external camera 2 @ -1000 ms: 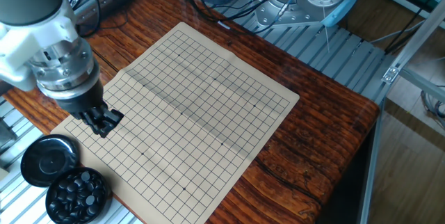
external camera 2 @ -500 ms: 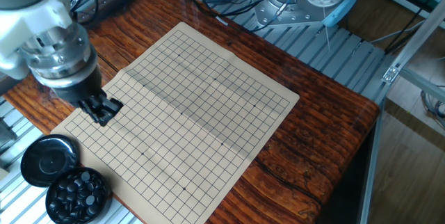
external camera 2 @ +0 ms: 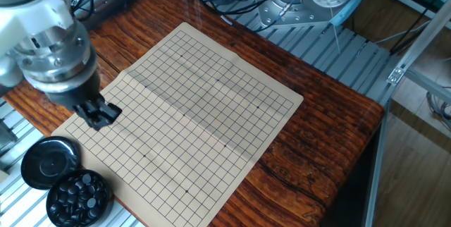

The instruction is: Play the first move as black on the 3-4 point in the upper right corner of the Go board

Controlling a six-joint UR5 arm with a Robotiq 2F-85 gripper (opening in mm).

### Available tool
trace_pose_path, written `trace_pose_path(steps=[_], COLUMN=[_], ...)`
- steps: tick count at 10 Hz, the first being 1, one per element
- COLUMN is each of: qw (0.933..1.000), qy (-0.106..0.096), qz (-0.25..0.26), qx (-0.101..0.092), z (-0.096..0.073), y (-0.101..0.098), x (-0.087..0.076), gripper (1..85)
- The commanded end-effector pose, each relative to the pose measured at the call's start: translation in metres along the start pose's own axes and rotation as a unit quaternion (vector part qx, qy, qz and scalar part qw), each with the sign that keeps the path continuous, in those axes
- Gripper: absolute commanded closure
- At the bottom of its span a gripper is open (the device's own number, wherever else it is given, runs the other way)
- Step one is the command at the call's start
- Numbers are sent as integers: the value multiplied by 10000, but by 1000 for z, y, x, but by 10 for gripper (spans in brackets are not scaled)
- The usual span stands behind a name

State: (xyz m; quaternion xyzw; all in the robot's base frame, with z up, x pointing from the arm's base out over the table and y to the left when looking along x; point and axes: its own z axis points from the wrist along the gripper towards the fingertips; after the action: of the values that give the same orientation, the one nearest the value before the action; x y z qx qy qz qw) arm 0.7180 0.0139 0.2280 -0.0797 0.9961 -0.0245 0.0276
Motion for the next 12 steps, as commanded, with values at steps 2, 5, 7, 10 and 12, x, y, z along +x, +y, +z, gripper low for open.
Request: trace_pose_path(steps=[2, 5, 7, 10, 12], qw=[10000, 9997, 9997, 9981, 9983], qy=[-25, -37, -37, -65, -123], qz=[39, 93, 132, 333, 420], qx=[-86, -216, -224, -521, -391], z=[-2, 3, 5, 3, 4], y=[17, 22, 22, 37, 30], x=[-10, -11, -12, -14, -17], gripper=[697, 697, 697, 700, 713])
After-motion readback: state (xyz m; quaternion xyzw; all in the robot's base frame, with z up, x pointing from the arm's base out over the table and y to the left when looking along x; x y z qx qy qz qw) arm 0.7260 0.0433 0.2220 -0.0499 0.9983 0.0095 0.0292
